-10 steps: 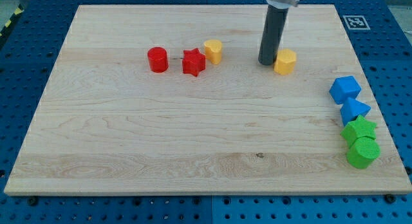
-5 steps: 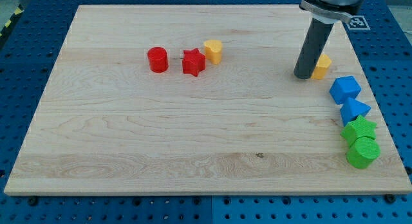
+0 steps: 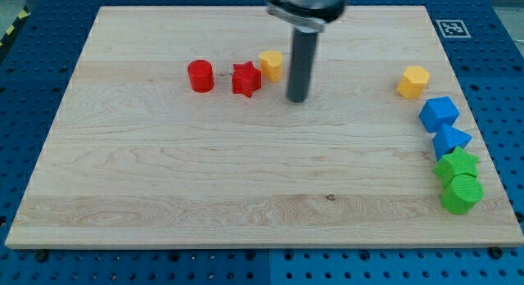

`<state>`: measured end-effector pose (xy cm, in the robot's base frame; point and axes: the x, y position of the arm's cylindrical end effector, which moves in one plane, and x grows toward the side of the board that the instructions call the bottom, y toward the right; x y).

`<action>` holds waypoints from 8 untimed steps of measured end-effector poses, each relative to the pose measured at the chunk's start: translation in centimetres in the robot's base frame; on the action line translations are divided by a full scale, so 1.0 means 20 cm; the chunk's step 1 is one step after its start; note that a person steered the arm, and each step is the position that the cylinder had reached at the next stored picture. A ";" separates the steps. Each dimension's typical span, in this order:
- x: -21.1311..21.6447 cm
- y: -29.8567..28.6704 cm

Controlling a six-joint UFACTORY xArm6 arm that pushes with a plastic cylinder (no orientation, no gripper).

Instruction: Place the yellow blocks to the right of the red blocks

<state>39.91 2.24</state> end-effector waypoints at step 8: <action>-0.38 0.28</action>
<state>32.32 7.74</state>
